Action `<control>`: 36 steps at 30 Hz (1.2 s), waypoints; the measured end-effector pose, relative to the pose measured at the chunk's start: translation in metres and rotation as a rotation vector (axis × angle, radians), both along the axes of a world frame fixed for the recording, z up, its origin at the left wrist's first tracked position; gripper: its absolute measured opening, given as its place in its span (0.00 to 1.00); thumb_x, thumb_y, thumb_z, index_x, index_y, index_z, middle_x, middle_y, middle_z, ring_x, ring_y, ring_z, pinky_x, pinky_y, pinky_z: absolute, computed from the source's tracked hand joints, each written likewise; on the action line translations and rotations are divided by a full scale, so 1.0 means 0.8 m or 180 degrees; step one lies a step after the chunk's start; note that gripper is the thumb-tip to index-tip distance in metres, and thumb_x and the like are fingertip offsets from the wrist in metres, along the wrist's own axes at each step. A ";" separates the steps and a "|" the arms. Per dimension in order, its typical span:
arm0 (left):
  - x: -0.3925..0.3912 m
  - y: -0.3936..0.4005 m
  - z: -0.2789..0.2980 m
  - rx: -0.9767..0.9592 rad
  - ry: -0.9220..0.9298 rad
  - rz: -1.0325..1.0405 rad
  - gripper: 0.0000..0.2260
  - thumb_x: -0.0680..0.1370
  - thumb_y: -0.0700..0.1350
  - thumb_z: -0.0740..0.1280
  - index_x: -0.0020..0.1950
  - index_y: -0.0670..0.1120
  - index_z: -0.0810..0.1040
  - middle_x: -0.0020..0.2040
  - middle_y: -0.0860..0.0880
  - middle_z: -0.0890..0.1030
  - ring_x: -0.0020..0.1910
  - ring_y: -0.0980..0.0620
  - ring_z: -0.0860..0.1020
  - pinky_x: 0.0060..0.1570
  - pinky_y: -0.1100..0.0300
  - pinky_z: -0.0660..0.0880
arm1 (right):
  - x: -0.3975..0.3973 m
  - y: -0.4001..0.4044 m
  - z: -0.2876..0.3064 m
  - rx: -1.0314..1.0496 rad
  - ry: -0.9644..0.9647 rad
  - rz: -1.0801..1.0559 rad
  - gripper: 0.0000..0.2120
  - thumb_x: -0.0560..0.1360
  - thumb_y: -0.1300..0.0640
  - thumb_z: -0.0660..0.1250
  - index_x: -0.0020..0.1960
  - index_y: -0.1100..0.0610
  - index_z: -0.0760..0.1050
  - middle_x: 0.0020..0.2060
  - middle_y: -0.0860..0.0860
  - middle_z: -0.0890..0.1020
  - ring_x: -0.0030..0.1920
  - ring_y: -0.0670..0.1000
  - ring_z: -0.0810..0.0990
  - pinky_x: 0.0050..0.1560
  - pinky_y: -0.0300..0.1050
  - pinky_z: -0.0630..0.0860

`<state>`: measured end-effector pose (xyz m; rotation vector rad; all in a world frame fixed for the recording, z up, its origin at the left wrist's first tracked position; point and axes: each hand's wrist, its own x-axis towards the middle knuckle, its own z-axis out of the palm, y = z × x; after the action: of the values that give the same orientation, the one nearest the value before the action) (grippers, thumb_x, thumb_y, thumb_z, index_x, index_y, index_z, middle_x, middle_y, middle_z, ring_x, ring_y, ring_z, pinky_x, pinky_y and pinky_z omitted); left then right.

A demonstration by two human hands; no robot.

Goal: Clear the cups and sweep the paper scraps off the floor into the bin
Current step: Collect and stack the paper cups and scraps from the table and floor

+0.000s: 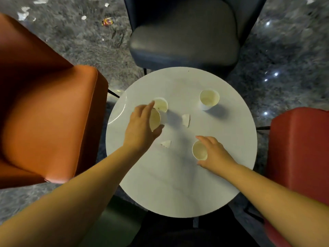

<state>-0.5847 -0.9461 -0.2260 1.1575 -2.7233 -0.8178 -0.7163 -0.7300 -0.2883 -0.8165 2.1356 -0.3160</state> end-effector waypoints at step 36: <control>-0.041 -0.044 -0.070 0.0384 -0.0764 -0.0204 0.40 0.71 0.47 0.78 0.77 0.49 0.61 0.73 0.45 0.64 0.67 0.41 0.69 0.64 0.47 0.71 | -0.142 -0.104 0.011 -0.0528 0.0948 -0.0614 0.40 0.69 0.48 0.75 0.75 0.49 0.57 0.71 0.53 0.62 0.69 0.58 0.65 0.67 0.57 0.68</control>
<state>-0.6177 -0.9814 -0.2819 1.2740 -2.9540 -0.9182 -0.8302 -0.8128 -0.2797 -0.7911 2.5008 -0.5037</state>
